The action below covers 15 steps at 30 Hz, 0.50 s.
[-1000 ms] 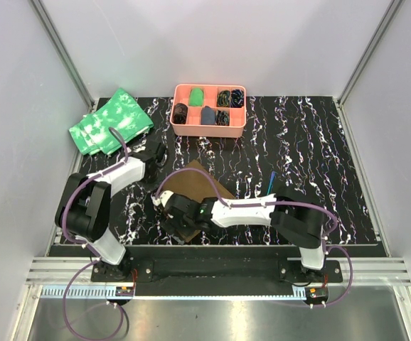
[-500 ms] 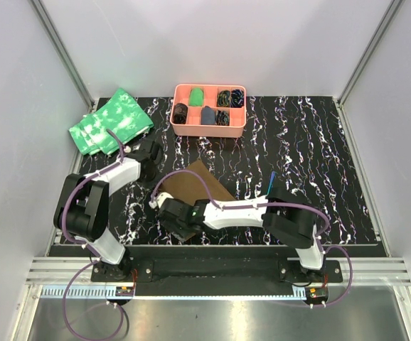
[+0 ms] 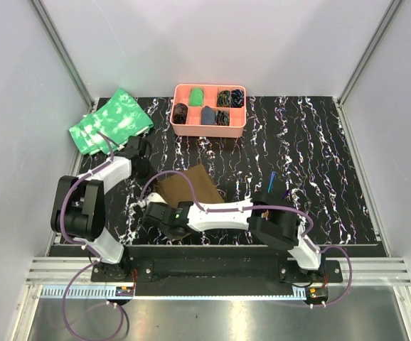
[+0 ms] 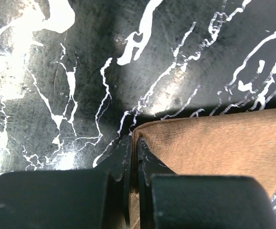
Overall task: Fold the napkin into a case and place the utensils inside
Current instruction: Pick up the lower triangle-folded napkin from the center of the board.
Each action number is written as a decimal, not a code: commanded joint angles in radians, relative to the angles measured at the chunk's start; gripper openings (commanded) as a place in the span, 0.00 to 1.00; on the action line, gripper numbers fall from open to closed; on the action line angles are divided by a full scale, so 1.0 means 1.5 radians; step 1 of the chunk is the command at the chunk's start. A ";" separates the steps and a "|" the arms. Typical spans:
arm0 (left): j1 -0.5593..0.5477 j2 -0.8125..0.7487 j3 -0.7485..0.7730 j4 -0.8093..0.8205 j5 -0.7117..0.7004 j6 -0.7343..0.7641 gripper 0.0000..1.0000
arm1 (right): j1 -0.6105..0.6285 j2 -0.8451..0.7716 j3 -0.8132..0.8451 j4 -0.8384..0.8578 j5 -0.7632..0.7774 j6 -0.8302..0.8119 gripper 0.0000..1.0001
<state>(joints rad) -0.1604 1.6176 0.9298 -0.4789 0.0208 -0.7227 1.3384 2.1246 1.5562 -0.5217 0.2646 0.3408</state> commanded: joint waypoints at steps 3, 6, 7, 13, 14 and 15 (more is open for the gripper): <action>0.006 -0.049 0.066 0.017 0.027 0.039 0.00 | -0.022 -0.049 -0.016 0.125 -0.226 0.103 0.00; 0.006 -0.054 0.082 0.005 0.016 0.037 0.00 | -0.068 -0.116 -0.144 0.346 -0.361 0.214 0.00; 0.005 -0.055 0.085 0.003 0.013 0.035 0.00 | -0.078 -0.144 -0.185 0.429 -0.385 0.250 0.00; -0.059 -0.049 0.099 -0.025 -0.076 -0.006 0.00 | -0.121 -0.180 -0.400 0.815 -0.461 0.425 0.00; -0.074 -0.048 0.110 -0.037 -0.105 -0.015 0.00 | -0.124 -0.179 -0.436 0.886 -0.471 0.441 0.00; -0.091 -0.049 0.117 -0.053 -0.178 -0.029 0.00 | -0.127 -0.175 -0.449 0.914 -0.477 0.454 0.00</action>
<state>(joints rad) -0.2123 1.5768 1.0294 -0.5632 -0.0109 -0.7055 1.1358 1.8915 0.9871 0.4324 -0.2855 0.8364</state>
